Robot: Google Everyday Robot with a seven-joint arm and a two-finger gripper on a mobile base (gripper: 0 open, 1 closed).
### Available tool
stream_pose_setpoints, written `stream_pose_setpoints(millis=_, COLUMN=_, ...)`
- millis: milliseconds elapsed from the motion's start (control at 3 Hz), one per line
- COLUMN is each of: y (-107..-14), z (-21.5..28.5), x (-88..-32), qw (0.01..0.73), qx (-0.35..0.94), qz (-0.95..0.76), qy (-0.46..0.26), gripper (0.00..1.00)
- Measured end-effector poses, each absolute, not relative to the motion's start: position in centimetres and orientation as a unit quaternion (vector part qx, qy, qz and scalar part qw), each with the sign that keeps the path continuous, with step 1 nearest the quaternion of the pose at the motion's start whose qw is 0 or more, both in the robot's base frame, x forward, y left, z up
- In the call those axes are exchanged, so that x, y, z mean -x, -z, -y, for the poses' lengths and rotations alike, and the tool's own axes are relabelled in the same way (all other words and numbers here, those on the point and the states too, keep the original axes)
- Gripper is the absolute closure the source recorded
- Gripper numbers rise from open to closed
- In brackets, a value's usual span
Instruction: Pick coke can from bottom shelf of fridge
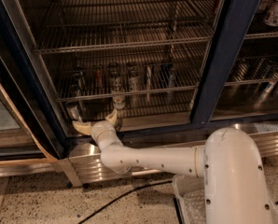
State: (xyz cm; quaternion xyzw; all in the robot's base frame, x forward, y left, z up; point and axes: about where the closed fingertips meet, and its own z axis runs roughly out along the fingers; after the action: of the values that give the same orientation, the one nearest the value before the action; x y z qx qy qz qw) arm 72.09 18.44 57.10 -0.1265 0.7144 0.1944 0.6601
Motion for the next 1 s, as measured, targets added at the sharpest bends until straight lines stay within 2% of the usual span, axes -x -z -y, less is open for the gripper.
stream_pose_setpoints(millis=667, y=-56.94, z=-18.28, x=-72.47, qw=0.665, qx=0.132, qz=-0.716, qy=-0.164, gripper=0.00)
stream_pose_setpoints(millis=1000, y=-56.94, z=-18.28, x=-72.47, qw=0.665, qx=0.132, qz=-0.716, qy=-0.164, gripper=0.11)
